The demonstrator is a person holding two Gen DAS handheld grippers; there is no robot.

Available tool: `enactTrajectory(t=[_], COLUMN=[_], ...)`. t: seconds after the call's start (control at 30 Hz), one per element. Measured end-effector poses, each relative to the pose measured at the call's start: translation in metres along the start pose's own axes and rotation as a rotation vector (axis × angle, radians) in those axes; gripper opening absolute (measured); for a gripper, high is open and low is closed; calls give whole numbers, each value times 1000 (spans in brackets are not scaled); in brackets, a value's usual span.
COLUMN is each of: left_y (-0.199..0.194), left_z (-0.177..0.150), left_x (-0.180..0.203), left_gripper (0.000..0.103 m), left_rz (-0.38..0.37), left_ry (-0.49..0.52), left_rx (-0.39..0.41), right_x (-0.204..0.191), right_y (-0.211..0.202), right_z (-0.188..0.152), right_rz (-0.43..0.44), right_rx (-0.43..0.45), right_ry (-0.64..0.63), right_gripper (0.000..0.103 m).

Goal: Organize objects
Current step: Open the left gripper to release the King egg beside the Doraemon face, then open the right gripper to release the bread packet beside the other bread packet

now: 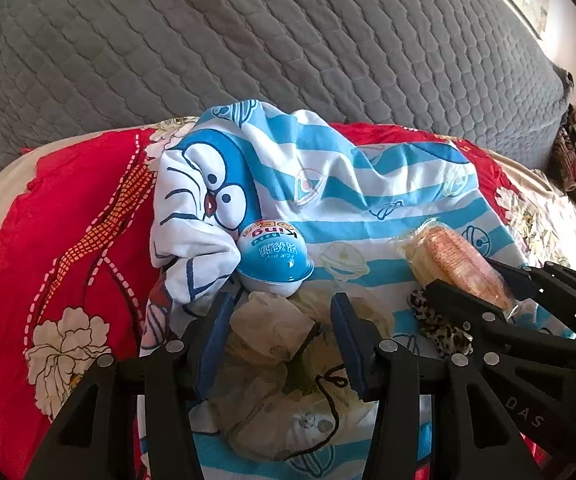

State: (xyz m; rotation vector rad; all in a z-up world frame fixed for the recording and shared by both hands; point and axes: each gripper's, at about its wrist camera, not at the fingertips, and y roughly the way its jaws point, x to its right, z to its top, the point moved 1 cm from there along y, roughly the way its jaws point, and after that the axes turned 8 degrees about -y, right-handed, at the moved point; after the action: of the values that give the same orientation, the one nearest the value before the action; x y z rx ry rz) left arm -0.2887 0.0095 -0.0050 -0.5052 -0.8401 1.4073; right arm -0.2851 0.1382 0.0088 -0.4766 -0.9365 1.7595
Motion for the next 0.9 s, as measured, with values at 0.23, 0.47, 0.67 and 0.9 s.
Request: enactTrajectory(t=[0.23, 0.47, 0.67, 0.9], left_y=[-3, -5, -7, -12], left_z=[-3, -4, -6, -9], left_x=[-2, -3, -3, -6], left_gripper=[52, 52, 52, 52], left_rz=[4, 7, 2, -1], left_ry=[-1, 1, -2, -3], left_rx=[3, 5, 6, 6], right_x=[0, 0, -1, 0], right_y=[-2, -3, -4, -7], right_z=[-2, -3, -5, -7], right_rz=[5, 7, 3, 0], right_rx=[-10, -15, -20, -27], right_ry=[11, 19, 21, 25], right_gripper=[44, 51, 57, 58])
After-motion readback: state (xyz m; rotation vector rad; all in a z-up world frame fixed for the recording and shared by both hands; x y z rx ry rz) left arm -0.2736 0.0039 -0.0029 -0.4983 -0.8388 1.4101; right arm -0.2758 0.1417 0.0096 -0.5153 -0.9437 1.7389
